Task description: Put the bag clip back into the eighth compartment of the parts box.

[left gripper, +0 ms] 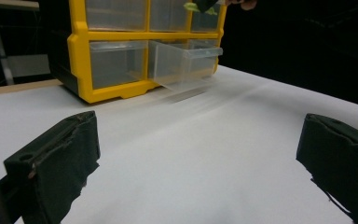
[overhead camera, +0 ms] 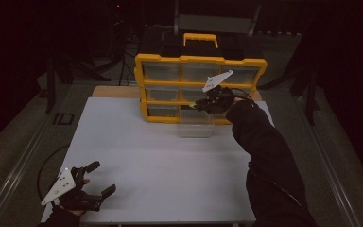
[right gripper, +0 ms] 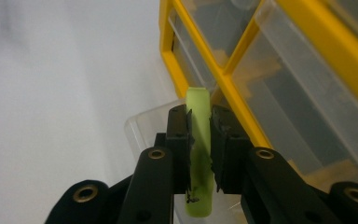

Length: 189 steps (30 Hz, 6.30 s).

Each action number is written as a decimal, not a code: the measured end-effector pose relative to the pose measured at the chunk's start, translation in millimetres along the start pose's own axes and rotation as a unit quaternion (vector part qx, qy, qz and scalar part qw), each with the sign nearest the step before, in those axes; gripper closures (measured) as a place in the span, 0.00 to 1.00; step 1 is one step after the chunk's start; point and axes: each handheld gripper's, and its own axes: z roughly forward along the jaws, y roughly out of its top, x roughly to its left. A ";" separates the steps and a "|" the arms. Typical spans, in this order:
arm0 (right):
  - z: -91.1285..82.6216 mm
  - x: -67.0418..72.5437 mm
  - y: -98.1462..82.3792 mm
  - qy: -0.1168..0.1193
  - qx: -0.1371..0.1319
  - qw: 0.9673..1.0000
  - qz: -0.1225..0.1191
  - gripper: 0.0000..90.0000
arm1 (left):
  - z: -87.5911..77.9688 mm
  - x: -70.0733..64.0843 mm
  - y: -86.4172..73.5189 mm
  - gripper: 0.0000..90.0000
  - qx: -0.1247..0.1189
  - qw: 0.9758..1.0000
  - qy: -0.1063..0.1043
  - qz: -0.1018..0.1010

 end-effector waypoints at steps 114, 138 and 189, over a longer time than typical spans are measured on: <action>-29.0 65.7 -98.9 -0.068 -0.070 0.985 0.144 0.08 | 11.6 -1.2 -1.1 0.00 0.005 1.000 -0.008 -0.004; -22.9 99.2 -161.2 -0.065 -0.084 0.980 0.167 0.09 | 11.7 -1.2 -1.0 0.00 0.005 1.000 -0.009 -0.004; -21.6 135.9 -219.3 -0.061 -0.107 0.978 0.169 0.09 | 11.6 -1.7 -1.2 0.00 0.007 1.000 -0.009 -0.002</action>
